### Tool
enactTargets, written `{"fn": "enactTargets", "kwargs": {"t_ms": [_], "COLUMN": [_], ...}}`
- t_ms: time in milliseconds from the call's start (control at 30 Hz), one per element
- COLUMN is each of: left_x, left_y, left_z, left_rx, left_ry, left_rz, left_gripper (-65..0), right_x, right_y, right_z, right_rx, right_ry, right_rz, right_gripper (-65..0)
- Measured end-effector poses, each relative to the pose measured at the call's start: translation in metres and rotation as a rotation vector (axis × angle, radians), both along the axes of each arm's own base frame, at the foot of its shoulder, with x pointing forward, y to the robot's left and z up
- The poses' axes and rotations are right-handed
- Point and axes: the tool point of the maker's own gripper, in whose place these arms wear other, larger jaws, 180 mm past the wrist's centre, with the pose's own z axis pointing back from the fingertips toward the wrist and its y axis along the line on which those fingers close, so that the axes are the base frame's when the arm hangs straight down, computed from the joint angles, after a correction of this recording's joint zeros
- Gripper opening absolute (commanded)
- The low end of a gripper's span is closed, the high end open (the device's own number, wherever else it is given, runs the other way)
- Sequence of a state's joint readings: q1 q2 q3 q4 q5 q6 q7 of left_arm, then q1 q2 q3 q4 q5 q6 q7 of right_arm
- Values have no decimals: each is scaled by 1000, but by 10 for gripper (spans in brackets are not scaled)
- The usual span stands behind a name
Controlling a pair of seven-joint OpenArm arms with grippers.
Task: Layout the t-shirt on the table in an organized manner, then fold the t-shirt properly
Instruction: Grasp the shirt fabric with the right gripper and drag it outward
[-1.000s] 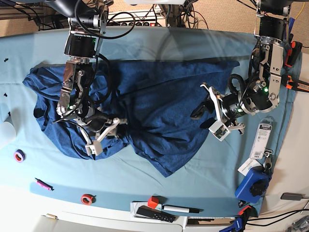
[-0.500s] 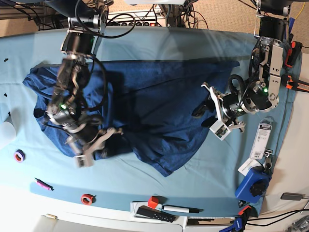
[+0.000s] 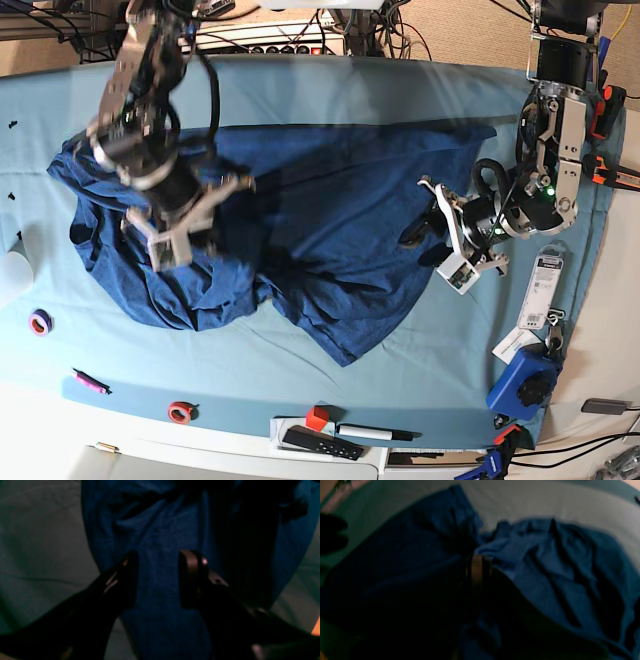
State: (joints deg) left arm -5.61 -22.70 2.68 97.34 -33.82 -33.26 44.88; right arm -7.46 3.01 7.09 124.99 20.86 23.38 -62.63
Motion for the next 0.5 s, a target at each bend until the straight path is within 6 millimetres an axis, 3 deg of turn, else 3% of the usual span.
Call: {"fn": "enactTargets", "kwargs": {"t_ms": [133, 333, 500], "left_x": [0, 0, 0], "left_y": [0, 0, 0], "left_z": [0, 0, 0], "left_rx": [0, 0, 0], "left_ry": [0, 0, 0], "left_rz": [-2, -3, -3], "left_gripper": [-382, -382, -382], "right_x": [-23, -47, -52], "right_y": [2, 5, 6], "right_z": [-8, -5, -7], "right_rx": [-12, -60, -59], "right_ry": [38, 69, 83], "right_rz": [5, 30, 36], "right_gripper": [-650, -650, -650]}}
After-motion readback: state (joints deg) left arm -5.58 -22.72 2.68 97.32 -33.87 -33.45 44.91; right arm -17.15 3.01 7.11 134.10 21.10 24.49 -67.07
